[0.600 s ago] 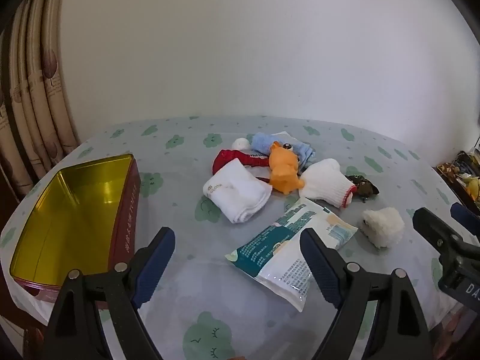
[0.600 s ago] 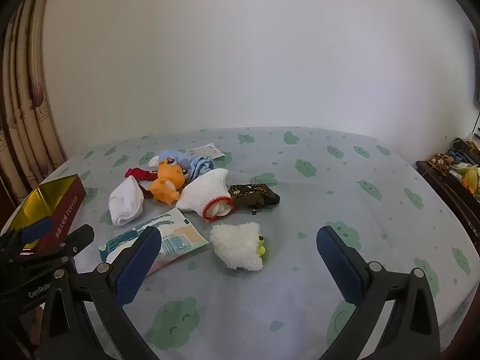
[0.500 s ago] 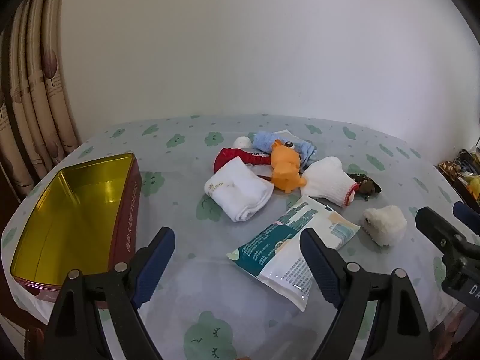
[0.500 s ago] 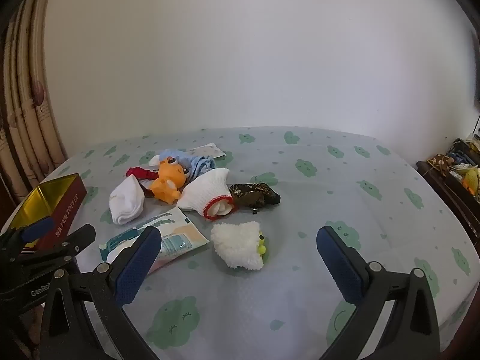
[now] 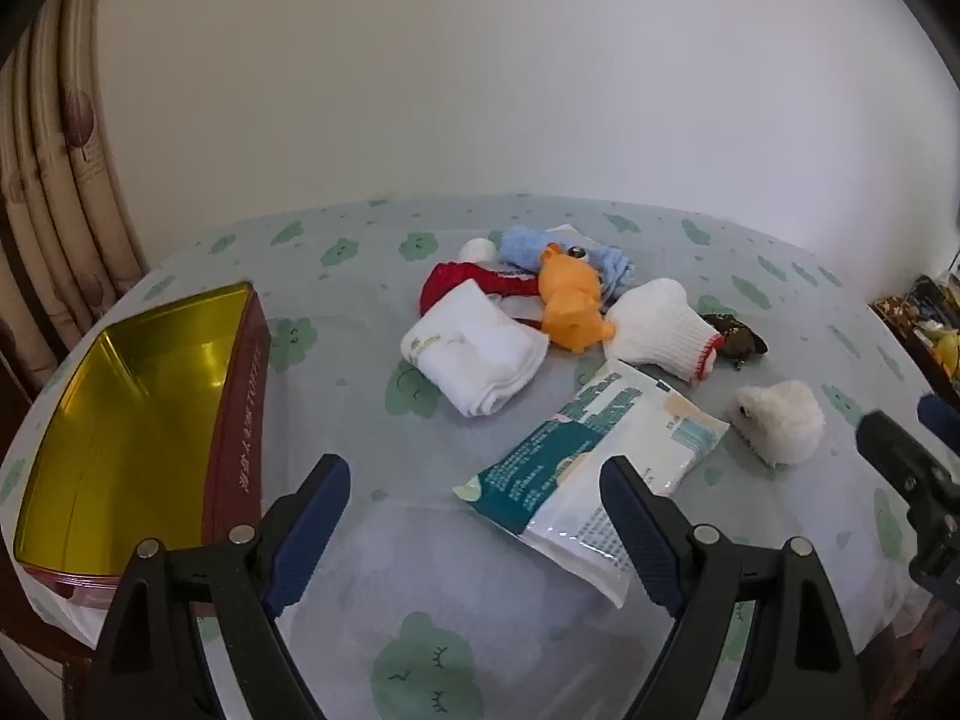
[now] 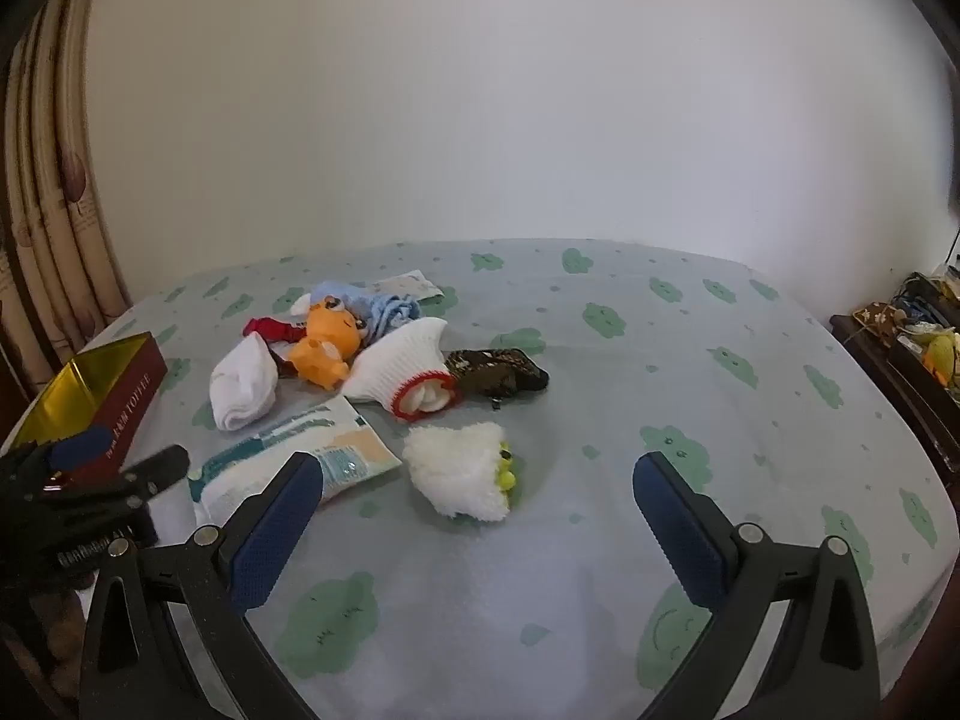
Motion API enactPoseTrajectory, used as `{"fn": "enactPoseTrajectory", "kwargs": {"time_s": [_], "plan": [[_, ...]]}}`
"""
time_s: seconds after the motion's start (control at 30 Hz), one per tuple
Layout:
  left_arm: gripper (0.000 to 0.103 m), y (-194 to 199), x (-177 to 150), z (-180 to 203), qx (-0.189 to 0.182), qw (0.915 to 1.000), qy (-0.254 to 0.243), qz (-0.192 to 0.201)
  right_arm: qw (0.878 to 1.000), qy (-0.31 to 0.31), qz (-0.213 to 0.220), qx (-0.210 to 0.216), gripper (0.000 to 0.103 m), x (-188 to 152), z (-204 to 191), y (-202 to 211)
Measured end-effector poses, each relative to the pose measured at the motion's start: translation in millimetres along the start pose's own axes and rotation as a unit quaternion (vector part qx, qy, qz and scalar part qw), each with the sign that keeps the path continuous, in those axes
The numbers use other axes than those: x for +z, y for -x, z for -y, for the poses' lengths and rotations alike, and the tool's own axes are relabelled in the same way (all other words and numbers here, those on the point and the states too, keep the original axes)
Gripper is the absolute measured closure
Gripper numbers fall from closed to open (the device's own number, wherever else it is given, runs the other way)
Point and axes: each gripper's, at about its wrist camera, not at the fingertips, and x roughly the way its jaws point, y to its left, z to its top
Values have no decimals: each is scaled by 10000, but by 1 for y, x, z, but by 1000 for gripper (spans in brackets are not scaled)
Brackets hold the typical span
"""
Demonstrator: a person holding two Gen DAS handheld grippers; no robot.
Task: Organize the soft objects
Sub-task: 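Reach the left gripper to the wet-wipes packet and grasp it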
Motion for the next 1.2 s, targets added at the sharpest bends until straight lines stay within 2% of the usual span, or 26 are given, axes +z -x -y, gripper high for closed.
{"fn": "enactPoseTrajectory", "kwargs": {"time_s": [0.17,0.4,0.47,0.53,0.67,0.77,0.87,1.0,1.1,1.2], "plan": [[15,-2,2,-5,-240,9996,84,-125,10000,-19,-30,-60,0,-2,10,2],[15,-9,10,14,-823,9946,-489,-405,9998,-135,-137,-38,0,-6,29,6],[15,-17,10,20,-1093,9894,-723,-632,9997,-173,-181,-59,0,-8,34,6],[15,-23,12,25,-1146,9860,-968,-729,9995,-209,-213,-39,0,-8,38,4],[15,-36,12,39,-1383,9739,-1520,-969,9993,-271,-260,-10,0,-8,45,1],[15,-46,19,44,-1346,9699,-1732,-1061,9991,-283,-303,30,0,-7,47,-3],[15,-56,26,48,-1521,9639,-1804,-1234,9989,-302,-355,67,0,-7,49,-7],[15,-70,31,57,-1436,9577,-2099,-1347,9984,-349,-428,132,0,-8,53,-11],[15,-80,33,61,-1531,9526,-2191,-1451,9980,-392,-459,198,0,-9,57,-13],[15,-95,30,71,-1417,9443,-2445,-1688,9978,-393,-485,219,0,-9,58,-16]]}}
